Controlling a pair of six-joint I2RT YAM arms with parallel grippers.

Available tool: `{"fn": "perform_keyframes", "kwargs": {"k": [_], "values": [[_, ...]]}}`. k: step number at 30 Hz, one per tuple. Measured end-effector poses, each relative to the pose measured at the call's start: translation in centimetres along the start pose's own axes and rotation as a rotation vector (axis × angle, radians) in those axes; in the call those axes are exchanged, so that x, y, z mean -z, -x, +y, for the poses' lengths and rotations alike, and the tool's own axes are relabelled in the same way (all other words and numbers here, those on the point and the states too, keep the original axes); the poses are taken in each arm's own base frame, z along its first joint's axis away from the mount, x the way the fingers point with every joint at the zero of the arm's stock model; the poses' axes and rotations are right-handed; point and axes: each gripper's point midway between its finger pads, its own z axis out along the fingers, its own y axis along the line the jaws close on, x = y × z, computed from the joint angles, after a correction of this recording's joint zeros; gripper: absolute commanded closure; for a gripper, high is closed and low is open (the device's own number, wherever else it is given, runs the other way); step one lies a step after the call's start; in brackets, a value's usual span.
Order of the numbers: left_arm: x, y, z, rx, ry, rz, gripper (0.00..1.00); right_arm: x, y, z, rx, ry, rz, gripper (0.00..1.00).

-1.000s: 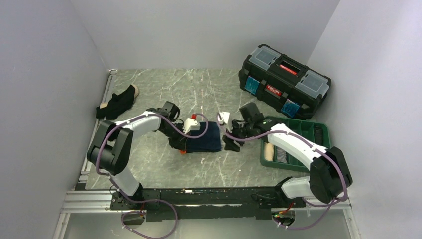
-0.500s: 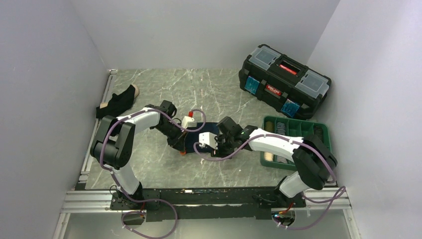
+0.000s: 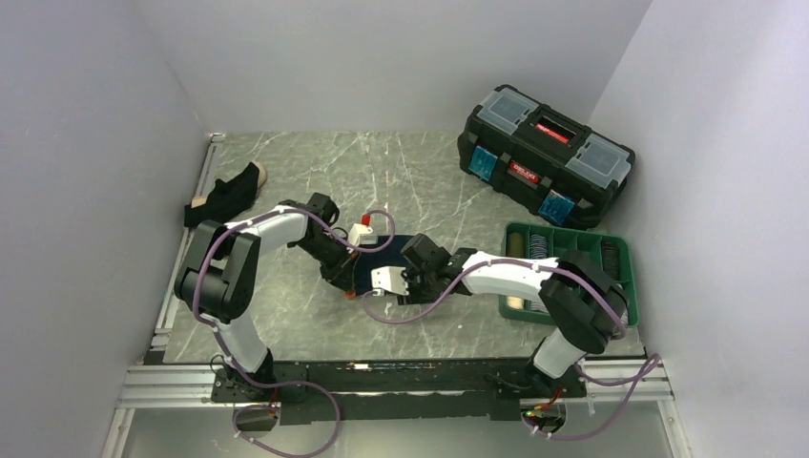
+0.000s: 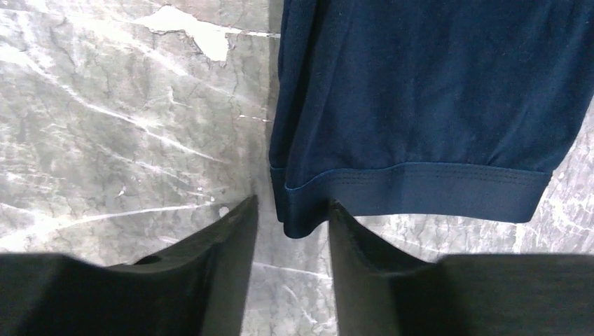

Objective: Roll the underwear
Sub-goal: Fold the underwear at the center of the board.

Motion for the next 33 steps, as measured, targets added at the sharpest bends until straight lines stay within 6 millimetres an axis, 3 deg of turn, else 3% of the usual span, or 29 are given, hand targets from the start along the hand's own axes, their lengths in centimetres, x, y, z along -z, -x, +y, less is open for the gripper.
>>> {"fn": "perform_keyframes", "kwargs": {"k": [10,18,27,33], "values": [[0.1,0.0,-0.1,0.0,-0.003,0.006,1.0,-0.5,-0.1,-0.4,0.023,-0.019,0.006,0.76],[0.2,-0.1,-0.1,-0.008,-0.003,0.011,1.0,-0.6,-0.2,0.0,0.018,-0.004,0.008,1.0],[0.0,-0.5,-0.4,-0.003,-0.012,0.022,1.0,0.0,0.2,2.0,-0.013,0.066,-0.003,1.0],[-0.4,-1.6,-2.6,-0.033,-0.049,0.068,1.0,1.4,0.4,4.5,-0.06,0.171,-0.004,1.0]]}}
